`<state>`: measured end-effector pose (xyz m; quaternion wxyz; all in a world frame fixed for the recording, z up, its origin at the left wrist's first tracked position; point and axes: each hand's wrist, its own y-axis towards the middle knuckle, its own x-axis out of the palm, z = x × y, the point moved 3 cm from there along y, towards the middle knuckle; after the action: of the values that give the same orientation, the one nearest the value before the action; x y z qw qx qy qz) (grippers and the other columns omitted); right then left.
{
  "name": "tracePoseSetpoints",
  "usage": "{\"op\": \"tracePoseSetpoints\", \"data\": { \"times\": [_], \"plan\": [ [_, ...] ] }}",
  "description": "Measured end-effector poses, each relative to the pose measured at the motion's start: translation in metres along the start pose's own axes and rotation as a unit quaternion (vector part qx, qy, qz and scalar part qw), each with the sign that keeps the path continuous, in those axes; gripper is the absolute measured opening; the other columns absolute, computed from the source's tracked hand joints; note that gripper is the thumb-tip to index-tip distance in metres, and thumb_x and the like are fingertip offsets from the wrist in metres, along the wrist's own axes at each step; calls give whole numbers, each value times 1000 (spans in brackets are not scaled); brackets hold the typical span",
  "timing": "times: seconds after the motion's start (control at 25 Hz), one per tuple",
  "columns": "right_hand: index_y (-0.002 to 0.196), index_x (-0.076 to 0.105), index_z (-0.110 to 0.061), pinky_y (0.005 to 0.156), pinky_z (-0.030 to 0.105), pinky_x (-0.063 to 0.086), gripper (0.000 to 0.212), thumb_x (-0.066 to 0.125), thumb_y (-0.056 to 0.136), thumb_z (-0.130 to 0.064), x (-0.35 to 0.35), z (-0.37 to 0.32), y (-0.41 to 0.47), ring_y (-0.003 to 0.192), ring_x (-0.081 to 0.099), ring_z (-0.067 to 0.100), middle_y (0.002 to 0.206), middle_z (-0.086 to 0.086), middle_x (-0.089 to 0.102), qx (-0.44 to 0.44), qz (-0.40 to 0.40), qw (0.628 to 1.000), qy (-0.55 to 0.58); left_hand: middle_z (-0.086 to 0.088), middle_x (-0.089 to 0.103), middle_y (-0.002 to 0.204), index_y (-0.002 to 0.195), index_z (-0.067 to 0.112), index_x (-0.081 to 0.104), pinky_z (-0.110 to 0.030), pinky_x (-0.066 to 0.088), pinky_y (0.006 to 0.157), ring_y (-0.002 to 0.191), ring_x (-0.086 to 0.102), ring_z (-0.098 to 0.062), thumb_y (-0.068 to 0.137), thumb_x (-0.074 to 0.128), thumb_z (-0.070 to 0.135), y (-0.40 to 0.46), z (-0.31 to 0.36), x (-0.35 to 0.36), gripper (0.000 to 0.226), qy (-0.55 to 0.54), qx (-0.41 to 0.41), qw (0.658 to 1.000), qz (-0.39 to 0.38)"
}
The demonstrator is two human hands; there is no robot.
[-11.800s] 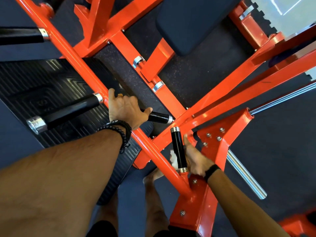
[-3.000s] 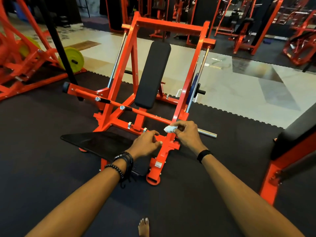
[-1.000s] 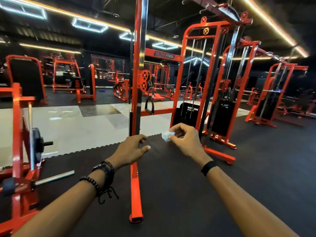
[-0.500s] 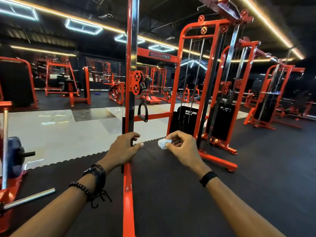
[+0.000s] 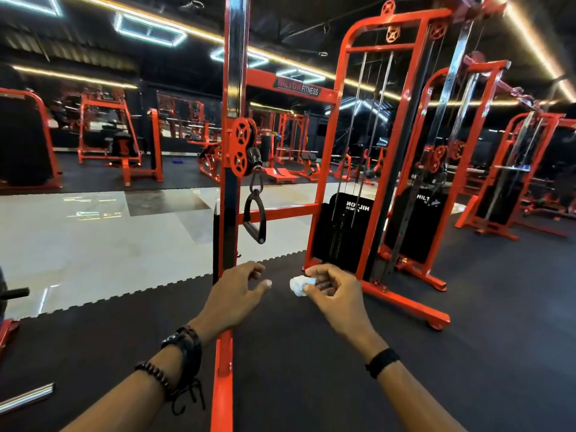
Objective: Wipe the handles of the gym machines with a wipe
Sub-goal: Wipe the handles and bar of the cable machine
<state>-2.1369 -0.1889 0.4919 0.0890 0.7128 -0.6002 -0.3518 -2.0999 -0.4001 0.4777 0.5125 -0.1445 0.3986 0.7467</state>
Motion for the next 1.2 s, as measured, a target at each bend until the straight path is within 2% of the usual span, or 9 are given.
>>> {"op": "tracePoseSetpoints", "data": {
  "times": [0.12,0.32,0.48,0.68,0.8,0.88,0.96,1.04,1.2],
  "plan": [
    [99,73,-12,66,13,49,18,75,82,-7,10,42,48,77,60,-2,86,-9,67,-6,-5,1000,14,12,65,102,114,23,65,-29,53,88,97,63,-5,91,67,33,46,-22,21,25,-7,-21,1000,18],
    [98,73,-13,69,18,53,17,76,83,-8,19,104,125,80,64,3,89,-7,71,-11,-19,998,59,12,65,91,110,18,65,-11,44,72,87,63,-2,92,68,22,129,-38,40,18,-51,-75,991,97],
    [99,73,-15,72,18,55,17,77,83,-10,25,155,185,84,68,8,93,-6,73,-15,-37,997,72,3,68,92,106,21,60,-13,44,69,81,63,2,93,67,14,191,-57,61,16,-104,-121,972,173],
    [105,69,-25,75,11,52,28,74,86,-6,56,194,238,93,66,-4,99,-19,69,-3,-66,991,117,11,61,97,127,15,56,-7,44,66,84,60,0,91,69,15,235,-91,78,38,-87,-163,960,209],
    [107,69,-23,79,10,51,29,73,86,-5,86,215,273,96,65,-6,102,-16,69,-9,-63,990,129,8,56,114,142,16,42,-19,47,80,95,58,-7,91,70,26,275,-111,81,59,-101,-176,956,214],
    [106,68,-24,80,11,52,29,73,86,-4,106,225,293,96,66,-5,103,-15,70,-1,-73,988,135,5,57,117,146,17,38,-21,47,80,95,58,-8,93,69,28,299,-120,84,62,-143,-208,946,205],
    [104,68,-27,81,13,53,30,73,86,-5,119,232,311,97,67,-3,104,-16,70,-10,-93,986,136,-4,69,104,142,17,41,-21,50,73,84,66,-12,96,64,24,314,-126,90,52,-224,-214,931,192],
    [101,66,-33,81,12,52,34,73,86,-4,129,242,329,98,66,-4,103,-20,69,-1,-102,984,145,-5,72,83,133,15,49,-28,55,66,66,66,-17,99,57,18,317,-135,96,34,-313,-210,907,189],
    [101,68,-29,78,13,52,29,73,86,-5,160,251,340,96,67,-1,101,-17,70,-18,-95,982,161,-1,49,63,119,17,62,-24,42,48,49,45,-9,103,48,12,306,-148,88,22,-316,-164,907,224]
  ]
}}
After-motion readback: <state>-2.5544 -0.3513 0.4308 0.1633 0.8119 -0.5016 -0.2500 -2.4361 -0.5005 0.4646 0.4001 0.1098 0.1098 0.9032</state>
